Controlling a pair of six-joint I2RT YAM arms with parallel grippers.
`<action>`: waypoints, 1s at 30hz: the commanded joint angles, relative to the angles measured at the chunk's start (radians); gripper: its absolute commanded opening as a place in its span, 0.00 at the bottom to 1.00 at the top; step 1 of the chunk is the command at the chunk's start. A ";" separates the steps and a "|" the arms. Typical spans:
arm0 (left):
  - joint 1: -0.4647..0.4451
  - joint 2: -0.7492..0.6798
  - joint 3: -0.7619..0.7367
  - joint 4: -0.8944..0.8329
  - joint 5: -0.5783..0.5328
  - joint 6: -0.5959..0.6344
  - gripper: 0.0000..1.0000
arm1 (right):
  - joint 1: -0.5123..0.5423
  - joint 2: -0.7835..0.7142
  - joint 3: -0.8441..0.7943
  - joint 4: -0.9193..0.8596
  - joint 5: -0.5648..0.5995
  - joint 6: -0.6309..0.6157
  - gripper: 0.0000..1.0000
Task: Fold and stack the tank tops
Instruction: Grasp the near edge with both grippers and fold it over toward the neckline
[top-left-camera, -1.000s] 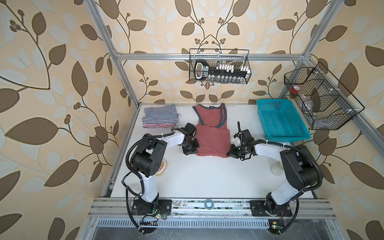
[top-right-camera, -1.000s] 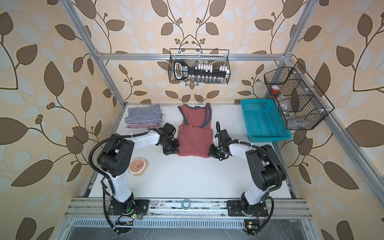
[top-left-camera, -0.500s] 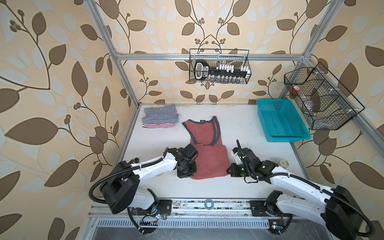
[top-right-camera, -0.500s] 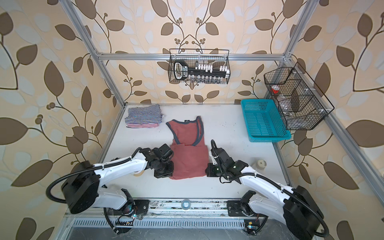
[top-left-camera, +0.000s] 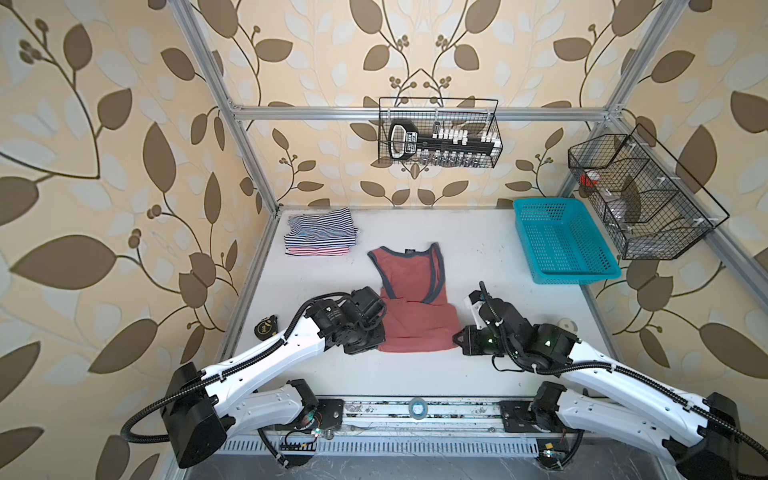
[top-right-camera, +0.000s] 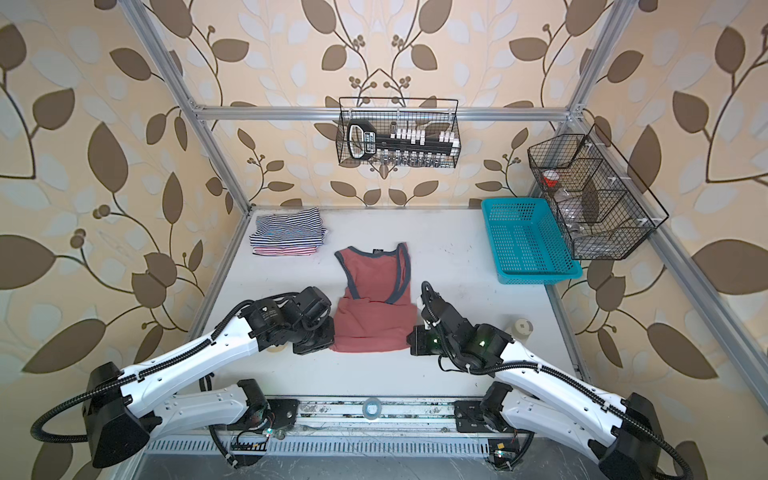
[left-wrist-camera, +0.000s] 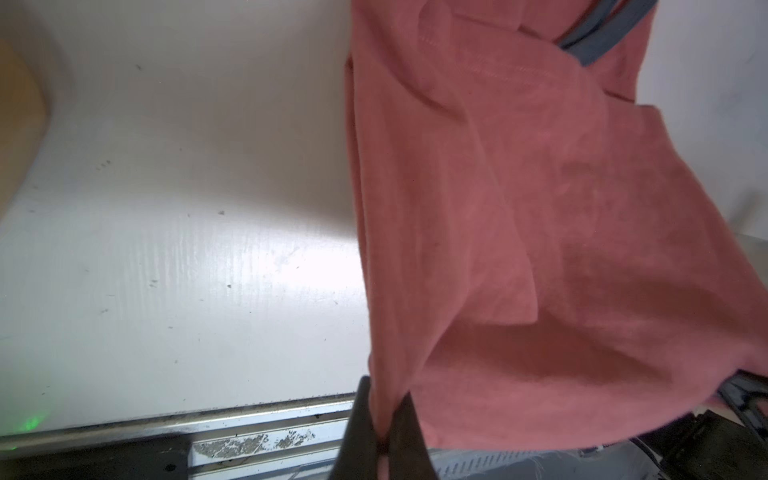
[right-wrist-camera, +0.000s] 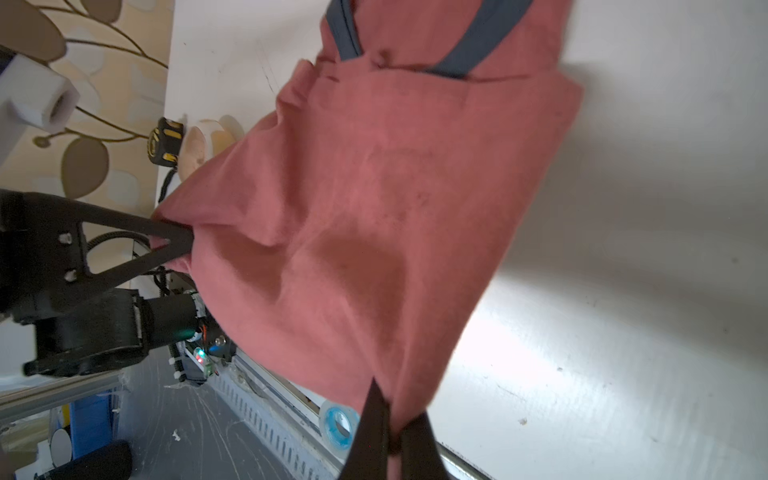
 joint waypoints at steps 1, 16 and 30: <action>0.006 0.035 0.101 -0.086 -0.127 0.033 0.00 | -0.059 0.041 0.066 -0.029 0.007 -0.069 0.00; 0.277 0.315 0.380 -0.029 -0.020 0.250 0.00 | -0.411 0.394 0.302 0.090 -0.310 -0.268 0.00; 0.424 0.662 0.684 -0.025 0.069 0.348 0.00 | -0.522 0.845 0.634 0.120 -0.483 -0.300 0.00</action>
